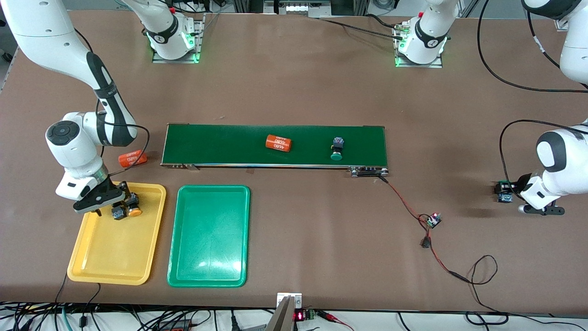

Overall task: Sort buttons by color to trays
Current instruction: 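Release the yellow button into the tray while the left gripper grasps a green button, then carry the green button to the belt end with the left gripper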

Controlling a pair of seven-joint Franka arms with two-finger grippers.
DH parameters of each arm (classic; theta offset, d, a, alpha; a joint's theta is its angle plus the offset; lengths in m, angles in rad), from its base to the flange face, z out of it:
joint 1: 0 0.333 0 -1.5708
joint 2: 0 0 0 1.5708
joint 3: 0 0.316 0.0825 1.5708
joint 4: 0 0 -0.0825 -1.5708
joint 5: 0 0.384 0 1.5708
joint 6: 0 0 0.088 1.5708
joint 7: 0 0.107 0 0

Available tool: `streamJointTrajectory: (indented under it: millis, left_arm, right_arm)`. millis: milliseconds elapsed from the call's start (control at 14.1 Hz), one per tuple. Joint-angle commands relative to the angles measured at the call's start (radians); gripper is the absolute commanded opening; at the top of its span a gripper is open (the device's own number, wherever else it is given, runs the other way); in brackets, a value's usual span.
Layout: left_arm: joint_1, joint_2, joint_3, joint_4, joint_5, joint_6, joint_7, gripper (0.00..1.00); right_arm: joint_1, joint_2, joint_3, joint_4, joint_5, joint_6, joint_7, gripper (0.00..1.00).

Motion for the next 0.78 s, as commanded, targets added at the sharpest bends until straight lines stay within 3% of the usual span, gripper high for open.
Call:
streamJointTrajectory:
  millis: [0,212,425,708]
  left_arm:
    - [-0.005,-0.011,-0.016,0.008,0.077,-0.031,0.001,0.0]
    - [-0.005,-0.084,-0.038,0.005,0.075,-0.116,0.0,0.0]
    - [-0.025,-0.198,-0.091,-0.005,0.066,-0.282,-0.014,0.0]
    - [-0.057,-0.288,-0.108,-0.093,-0.012,-0.289,-0.098,0.0]
  right_arm:
    - [-0.009,-0.003,0.012,0.005,-0.008,0.009,-0.013,0.99]
    - [0.012,-0.057,0.013,-0.036,-0.003,-0.035,0.015,1.0]
    - [0.055,-0.136,0.016,-0.046,-0.003,-0.205,0.144,1.0]
    - [0.13,-0.242,0.021,-0.046,-0.001,-0.426,0.308,1.0]
